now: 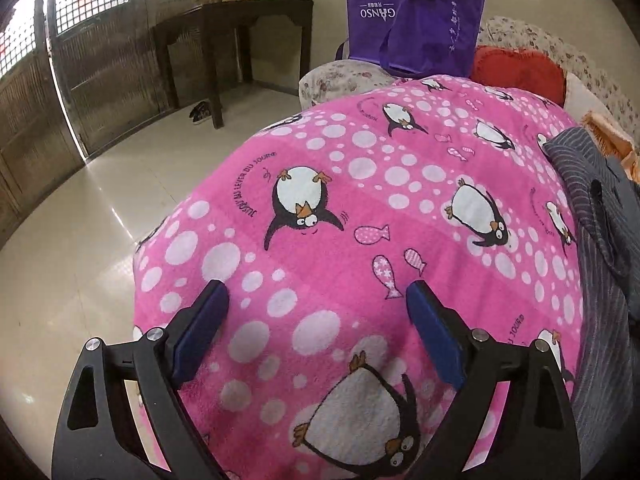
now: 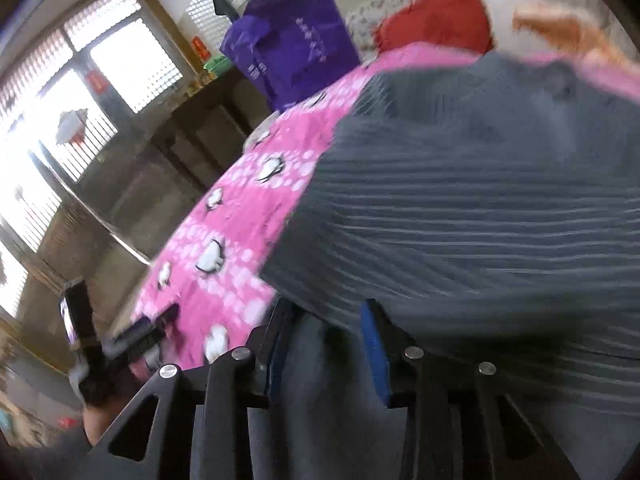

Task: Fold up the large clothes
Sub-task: 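Lay the held sleeve across the jacket front with the right gripper, then grasp the jacket side edge with the right gripper, fold inward, release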

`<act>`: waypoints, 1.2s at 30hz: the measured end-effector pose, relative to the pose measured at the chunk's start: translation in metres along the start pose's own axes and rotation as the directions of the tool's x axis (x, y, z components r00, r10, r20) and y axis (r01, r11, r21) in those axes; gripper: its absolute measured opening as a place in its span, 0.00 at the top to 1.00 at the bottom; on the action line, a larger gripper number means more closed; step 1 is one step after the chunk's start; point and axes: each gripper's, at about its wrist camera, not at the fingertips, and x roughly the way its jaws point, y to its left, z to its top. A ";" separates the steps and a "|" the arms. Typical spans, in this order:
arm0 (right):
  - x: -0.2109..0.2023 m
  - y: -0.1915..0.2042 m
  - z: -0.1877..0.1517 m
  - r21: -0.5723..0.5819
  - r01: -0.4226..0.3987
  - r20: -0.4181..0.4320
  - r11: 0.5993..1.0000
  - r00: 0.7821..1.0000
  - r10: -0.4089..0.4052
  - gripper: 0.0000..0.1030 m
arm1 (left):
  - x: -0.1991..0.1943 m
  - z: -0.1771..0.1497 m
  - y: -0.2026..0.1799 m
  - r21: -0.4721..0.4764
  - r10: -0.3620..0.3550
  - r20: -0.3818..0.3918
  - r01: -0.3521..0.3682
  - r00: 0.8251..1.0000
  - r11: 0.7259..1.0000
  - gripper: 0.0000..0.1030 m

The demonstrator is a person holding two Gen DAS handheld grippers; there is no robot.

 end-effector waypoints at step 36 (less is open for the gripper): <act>-0.168 -0.246 0.019 0.271 0.344 0.207 0.899 0.891 -0.404 0.92 | 0.000 0.018 -0.243 0.265 -0.327 -0.160 0.359 0.932 0.895 0.13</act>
